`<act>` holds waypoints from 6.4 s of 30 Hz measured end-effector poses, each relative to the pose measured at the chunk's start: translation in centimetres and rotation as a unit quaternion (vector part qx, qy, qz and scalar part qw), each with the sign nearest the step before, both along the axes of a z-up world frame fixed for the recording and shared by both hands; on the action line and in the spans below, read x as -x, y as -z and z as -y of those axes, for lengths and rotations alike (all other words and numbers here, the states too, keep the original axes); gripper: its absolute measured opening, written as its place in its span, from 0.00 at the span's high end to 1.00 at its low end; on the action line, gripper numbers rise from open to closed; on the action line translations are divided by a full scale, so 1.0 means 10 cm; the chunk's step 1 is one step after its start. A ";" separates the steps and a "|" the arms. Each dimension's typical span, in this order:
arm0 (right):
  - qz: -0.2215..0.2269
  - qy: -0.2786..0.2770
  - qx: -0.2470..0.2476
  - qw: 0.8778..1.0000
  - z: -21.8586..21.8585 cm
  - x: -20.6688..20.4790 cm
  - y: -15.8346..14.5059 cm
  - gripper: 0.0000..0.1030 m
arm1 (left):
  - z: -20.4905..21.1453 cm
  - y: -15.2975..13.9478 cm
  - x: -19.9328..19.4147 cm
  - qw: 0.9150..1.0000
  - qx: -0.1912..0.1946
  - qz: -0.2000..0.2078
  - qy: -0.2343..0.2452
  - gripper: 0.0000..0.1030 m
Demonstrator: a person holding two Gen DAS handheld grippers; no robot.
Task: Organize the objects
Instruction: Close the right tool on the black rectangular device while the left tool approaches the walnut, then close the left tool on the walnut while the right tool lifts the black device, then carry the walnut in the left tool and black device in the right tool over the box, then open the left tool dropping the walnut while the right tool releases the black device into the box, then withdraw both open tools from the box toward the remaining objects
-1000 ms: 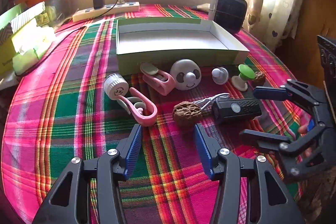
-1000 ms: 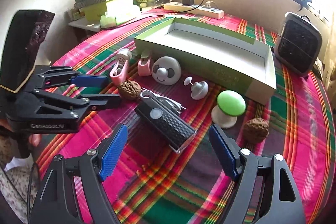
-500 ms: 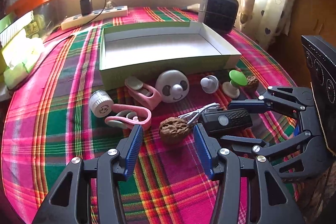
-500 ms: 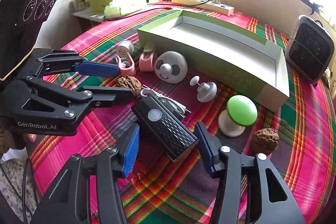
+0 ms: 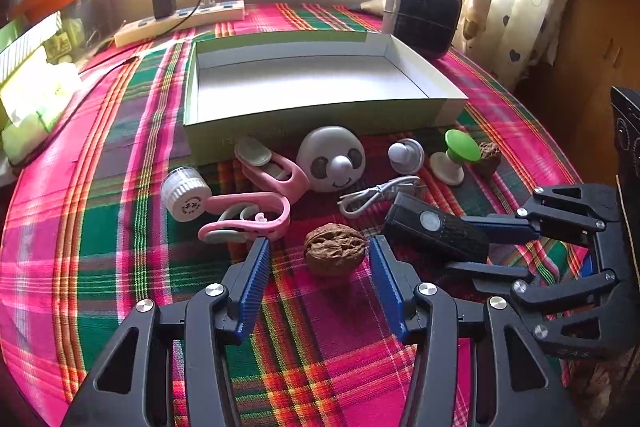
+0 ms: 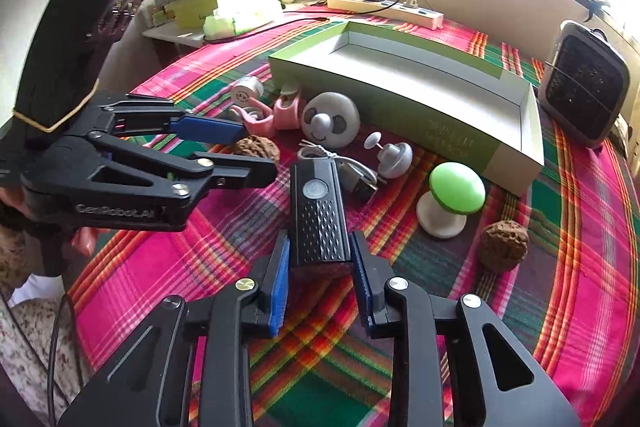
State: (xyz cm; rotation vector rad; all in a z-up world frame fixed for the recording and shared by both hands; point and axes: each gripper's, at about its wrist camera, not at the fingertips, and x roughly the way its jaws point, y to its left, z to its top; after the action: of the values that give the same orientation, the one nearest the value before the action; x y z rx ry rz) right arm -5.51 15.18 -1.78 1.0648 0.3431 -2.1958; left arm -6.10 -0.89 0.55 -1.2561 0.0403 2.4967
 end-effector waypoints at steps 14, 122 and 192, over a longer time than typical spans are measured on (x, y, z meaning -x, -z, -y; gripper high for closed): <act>-0.009 0.025 -0.021 0.999 0.10 0.03 0.03 0.71 | 0.00 0.00 0.01 0.999 -0.007 0.014 -0.041 0.53; 0.034 0.200 -0.013 0.979 0.28 2.02 -0.09 0.72 | -0.02 -0.07 1.87 0.999 0.032 0.011 -0.024 0.71; -0.002 0.221 0.031 0.975 0.00 0.95 -0.45 0.61 | 0.47 -0.42 0.80 0.997 0.003 -0.040 -0.061 0.63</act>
State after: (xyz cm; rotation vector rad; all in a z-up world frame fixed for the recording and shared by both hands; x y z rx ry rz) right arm -14.99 15.18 2.72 1.1905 0.0365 -2.5783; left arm -14.06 -5.54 4.73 -1.1934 -0.0095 2.6516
